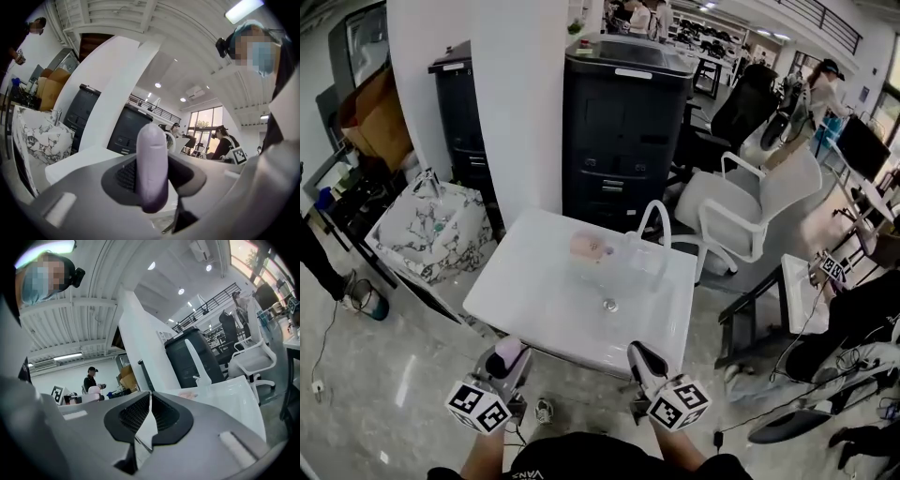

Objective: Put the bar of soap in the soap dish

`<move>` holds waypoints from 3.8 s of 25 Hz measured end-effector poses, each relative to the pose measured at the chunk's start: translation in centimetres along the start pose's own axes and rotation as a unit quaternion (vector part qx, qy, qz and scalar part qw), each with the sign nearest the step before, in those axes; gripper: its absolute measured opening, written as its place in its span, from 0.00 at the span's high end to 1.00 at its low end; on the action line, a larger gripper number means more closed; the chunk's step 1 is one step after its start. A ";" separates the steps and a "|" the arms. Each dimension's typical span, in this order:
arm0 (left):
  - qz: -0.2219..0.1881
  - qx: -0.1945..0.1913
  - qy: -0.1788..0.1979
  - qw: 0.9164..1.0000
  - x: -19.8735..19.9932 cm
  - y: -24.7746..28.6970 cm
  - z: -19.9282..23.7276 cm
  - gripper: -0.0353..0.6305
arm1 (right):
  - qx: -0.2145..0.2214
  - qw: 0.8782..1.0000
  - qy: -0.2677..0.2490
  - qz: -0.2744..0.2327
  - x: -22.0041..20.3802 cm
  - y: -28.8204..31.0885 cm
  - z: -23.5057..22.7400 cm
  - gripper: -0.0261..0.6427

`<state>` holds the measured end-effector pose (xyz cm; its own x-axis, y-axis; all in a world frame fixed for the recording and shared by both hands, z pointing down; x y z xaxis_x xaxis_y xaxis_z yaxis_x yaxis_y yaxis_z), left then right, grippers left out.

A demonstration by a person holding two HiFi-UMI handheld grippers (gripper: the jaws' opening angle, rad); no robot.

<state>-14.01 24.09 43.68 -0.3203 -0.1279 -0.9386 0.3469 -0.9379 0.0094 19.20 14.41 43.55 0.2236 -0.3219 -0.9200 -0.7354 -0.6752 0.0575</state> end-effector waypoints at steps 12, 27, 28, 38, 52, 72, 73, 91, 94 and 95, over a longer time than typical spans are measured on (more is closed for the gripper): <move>0.035 -0.065 0.003 0.997 3.5 2.4 9.6 0.65 | -0.060 0.998 0.007 -0.025 -1.4 7.4 4.1 0.97; 0.068 -0.125 0.004 0.990 3.7 4.6 16.4 0.65 | -0.129 0.991 0.023 -0.033 -4.1 11.0 6.5 0.97; 0.070 -0.126 0.003 0.990 3.7 4.8 16.6 0.65 | -0.131 0.991 0.023 -0.033 -4.2 11.1 6.4 0.97; 0.078 -0.128 0.023 0.988 4.3 8.1 17.9 0.65 | -0.120 0.992 0.023 -0.025 -3.5 14.2 4.4 0.97; 0.092 -0.128 0.086 0.984 5.5 17.8 19.2 0.65 | -0.102 0.994 0.033 0.008 -2.0 18.3 -1.3 0.97; 0.170 -0.160 0.239 0.942 6.4 29.3 19.4 0.65 | -0.072 0.994 0.062 0.059 -3.9 23.3 -6.5 0.97; 0.174 -0.163 0.249 0.939 6.5 29.9 19.4 0.65 | -0.071 0.994 0.063 0.061 -4.0 23.6 -6.7 0.97; 0.248 -0.215 0.359 0.874 3.9 38.4 17.5 0.65 | -0.087 0.987 0.101 0.090 -6.7 25.4 -10.1 0.97; 0.275 -0.211 0.368 0.863 2.9 39.6 17.5 0.65 | -0.088 0.986 0.108 0.094 -7.0 25.7 -10.9 0.97; 0.283 -0.212 0.371 0.859 2.5 40.0 17.4 0.65 | -0.089 0.985 0.109 0.096 -7.1 25.9 -11.1 0.97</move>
<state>-16.31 -19.33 47.76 0.6007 -0.1356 -0.7879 0.6023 -0.5713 0.5575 5.72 -8.15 55.90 0.2383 -0.5773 -0.7810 -0.6585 -0.6872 0.3070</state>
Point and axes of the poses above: the fingertips, and each gripper's own axes: y forward along the fingers, z to its left, x out of its top, the point moved 10 cm from there along -y, backward along the fingers, and after that the axes turned 2 degrees about -x, right-handed, at the moved point
